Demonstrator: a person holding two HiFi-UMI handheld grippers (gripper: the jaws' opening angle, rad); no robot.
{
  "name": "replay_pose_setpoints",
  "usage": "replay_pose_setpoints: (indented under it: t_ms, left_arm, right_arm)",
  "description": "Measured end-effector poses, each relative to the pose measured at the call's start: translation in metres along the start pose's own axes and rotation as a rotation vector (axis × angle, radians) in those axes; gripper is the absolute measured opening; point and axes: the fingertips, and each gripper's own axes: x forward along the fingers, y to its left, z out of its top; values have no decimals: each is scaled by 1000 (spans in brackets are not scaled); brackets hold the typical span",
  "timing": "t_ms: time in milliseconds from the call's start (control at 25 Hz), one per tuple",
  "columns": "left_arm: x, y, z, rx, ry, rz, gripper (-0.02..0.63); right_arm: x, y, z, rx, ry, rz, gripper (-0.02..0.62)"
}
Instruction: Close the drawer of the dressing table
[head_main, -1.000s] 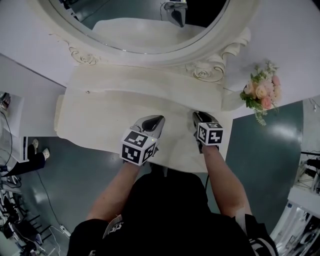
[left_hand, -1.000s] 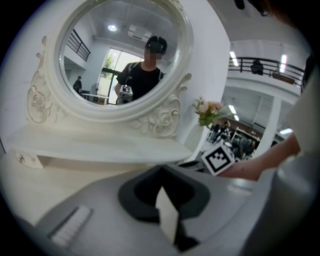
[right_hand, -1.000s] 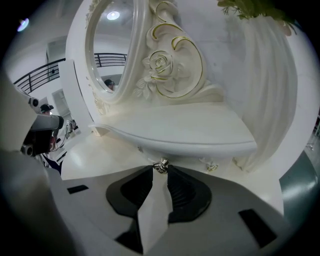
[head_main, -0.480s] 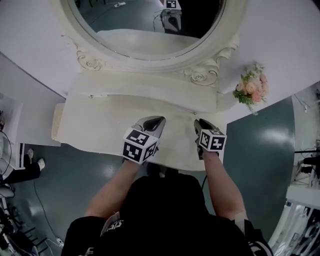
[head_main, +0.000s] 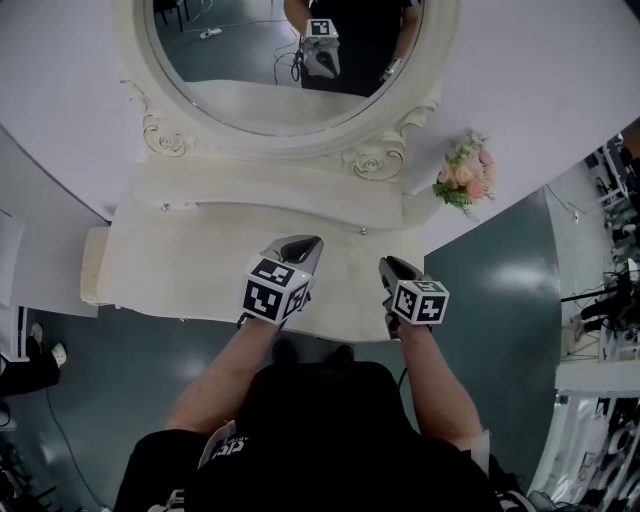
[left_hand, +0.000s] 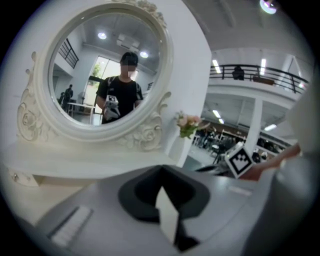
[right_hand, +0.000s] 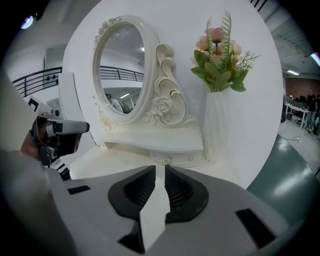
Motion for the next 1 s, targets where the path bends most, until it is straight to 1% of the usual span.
replay_pose_setpoints:
  t_ms: [200,400,520,640,800,1000]
  left_arm:
    - [8,-17,10,10,-10,1,11]
    - [22,-34,18,22,-7,31,11]
    - [30,-44,29,27,-22,58,11]
    - [34,-54,41,41,-31,90,11]
    - [31,-68,60,47,-53,129,11]
    - [30,-81,75,68,-77,154,11]
  right_arm:
    - [-22,-13,11,12,-45,23,49]
    - [-45,-33,20,46,-101,57,36]
    - [-58,-41,28,41,-133,97,29]
    - [-70,-46,38,29,-166,154,29]
    - [-89,-47,57,-21,-216,227,30]
    - [-116,-56,83,-115,-288,257,12]
